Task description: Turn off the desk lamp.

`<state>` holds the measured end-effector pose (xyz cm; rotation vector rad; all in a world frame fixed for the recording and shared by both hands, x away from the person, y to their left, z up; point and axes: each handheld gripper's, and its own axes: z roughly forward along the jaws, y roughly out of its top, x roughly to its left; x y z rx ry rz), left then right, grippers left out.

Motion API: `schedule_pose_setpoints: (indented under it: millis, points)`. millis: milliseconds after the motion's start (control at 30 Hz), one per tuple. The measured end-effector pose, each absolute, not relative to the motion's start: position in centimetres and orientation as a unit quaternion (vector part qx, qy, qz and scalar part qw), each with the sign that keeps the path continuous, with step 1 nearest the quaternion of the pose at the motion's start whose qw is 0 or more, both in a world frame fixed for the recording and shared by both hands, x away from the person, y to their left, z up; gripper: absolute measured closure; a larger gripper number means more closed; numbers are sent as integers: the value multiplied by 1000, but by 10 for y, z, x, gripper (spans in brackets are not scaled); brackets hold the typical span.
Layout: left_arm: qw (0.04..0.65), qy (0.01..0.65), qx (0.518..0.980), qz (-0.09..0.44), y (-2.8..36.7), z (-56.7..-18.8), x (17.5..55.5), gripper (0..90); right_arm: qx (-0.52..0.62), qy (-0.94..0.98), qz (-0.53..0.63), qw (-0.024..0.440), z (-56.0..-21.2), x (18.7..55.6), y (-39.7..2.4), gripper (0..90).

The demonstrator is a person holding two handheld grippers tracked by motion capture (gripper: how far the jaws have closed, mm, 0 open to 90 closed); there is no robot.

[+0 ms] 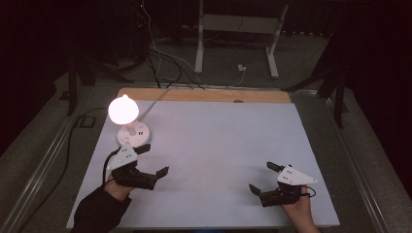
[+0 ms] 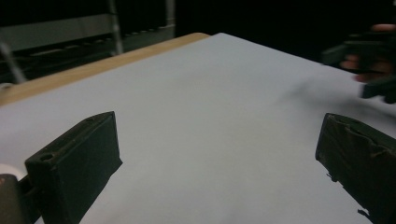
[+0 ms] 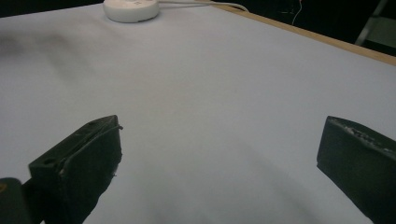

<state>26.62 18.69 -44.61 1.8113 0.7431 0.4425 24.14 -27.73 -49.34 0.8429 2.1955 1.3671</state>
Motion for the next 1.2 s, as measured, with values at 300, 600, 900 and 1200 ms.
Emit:
schedule_pose_setpoints:
  millis: [300,600,900,1200]
  points:
    - [514,371,737,233,187,-448,278,5,304,788,494,207,-493,242,-278,0]
    - [495,416,721,248,192,-451,289,5,306,789,492,207,-494,242,-278,0]
    - [461,469,702,272,198,-462,302,5,306,788,494,204,-494,243,-278,0]
    - [440,496,692,285,205,-470,313,72,304,789,494,205,-493,242,-278,0]
